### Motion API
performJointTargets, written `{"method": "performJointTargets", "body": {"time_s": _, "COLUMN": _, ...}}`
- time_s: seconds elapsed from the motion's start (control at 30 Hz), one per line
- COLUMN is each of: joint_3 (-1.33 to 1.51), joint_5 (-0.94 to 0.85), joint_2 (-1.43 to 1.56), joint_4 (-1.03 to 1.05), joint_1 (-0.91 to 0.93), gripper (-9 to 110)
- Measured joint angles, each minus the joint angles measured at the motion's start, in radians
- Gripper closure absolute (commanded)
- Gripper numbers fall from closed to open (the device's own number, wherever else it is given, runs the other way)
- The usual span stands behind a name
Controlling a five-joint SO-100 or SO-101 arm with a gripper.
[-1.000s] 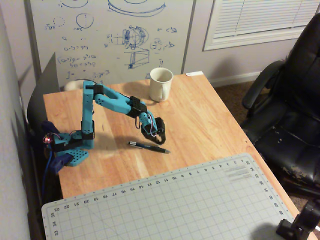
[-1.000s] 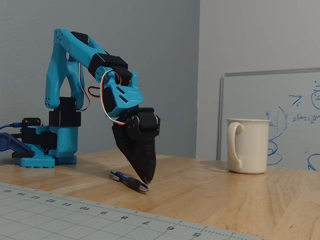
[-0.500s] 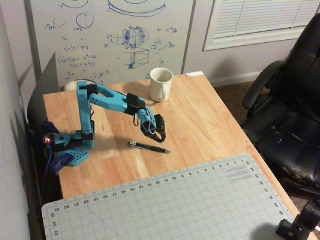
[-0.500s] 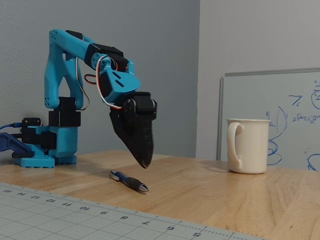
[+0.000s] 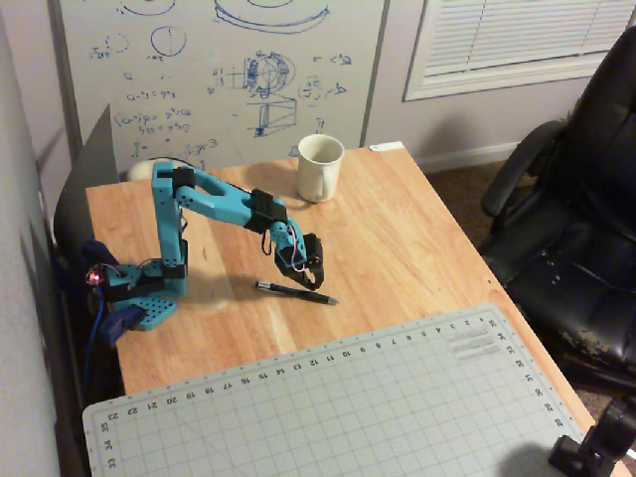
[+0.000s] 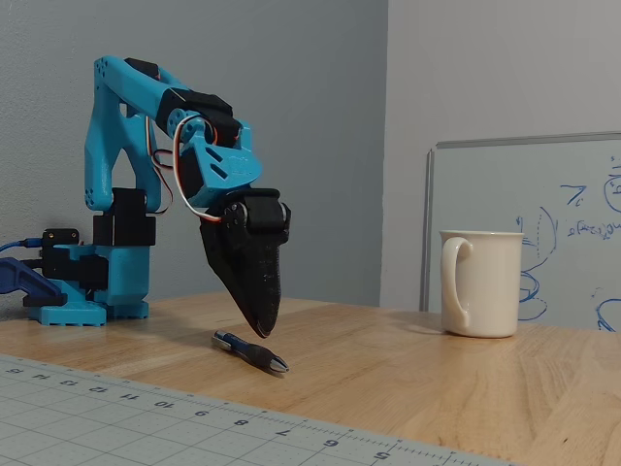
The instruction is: Touch the pen.
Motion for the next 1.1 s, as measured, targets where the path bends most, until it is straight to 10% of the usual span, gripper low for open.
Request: {"method": "performJointTargets", "body": {"time_s": 1.1, "joint_3": 0.000, "joint_5": 0.000, "joint_2": -0.028, "joint_4": 0.000, "joint_1": 0.025, "gripper": 101}}
